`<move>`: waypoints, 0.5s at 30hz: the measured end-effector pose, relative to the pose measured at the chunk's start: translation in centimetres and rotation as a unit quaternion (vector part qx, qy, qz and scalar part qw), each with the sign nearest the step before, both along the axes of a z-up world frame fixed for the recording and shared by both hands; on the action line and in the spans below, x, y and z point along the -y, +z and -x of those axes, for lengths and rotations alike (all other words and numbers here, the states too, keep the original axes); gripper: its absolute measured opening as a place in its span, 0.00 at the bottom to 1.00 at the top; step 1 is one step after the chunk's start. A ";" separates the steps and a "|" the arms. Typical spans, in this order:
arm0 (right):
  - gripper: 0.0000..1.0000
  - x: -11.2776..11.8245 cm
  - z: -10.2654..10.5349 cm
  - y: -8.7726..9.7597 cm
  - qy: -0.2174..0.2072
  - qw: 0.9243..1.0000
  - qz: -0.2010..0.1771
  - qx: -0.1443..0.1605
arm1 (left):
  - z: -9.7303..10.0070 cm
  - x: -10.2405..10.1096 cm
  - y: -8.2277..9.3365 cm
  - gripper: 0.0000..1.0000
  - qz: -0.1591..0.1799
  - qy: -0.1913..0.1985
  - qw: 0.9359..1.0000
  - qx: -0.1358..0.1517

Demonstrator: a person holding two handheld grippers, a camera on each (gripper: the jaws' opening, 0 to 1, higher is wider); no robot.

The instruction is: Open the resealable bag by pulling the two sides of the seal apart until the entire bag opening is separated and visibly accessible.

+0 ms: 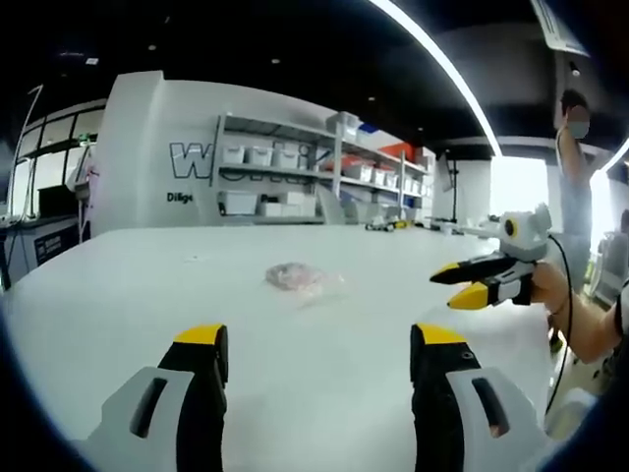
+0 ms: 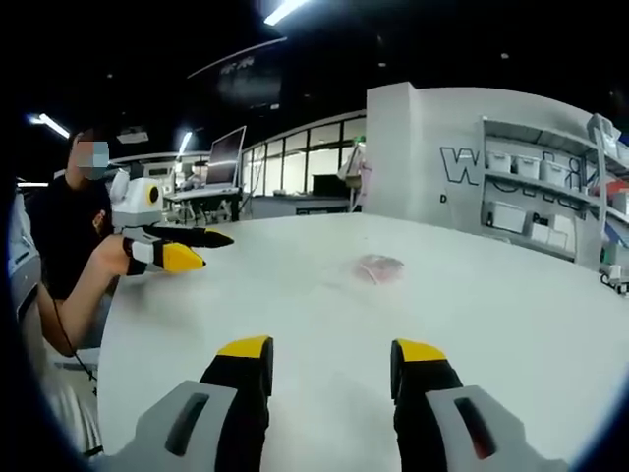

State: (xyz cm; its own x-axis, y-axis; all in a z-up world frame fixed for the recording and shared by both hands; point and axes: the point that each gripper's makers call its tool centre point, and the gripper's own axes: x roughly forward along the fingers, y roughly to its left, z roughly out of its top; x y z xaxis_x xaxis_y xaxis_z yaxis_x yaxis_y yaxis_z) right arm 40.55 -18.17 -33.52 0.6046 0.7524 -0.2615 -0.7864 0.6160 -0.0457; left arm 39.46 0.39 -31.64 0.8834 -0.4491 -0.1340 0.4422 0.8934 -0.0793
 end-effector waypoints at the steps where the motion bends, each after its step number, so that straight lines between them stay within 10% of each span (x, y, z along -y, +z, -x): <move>1: 0.48 0.1 0.0 0.0 -0.001 1.000 -0.001 0.001 | 0.1 0.0 0.1 0.76 0.002 0.000 1.000 0.002; 15: 0.51 0.6 0.5 -0.3 -0.014 1.000 -0.007 0.000 | 0.7 0.1 0.0 0.77 0.001 -0.002 1.000 -0.006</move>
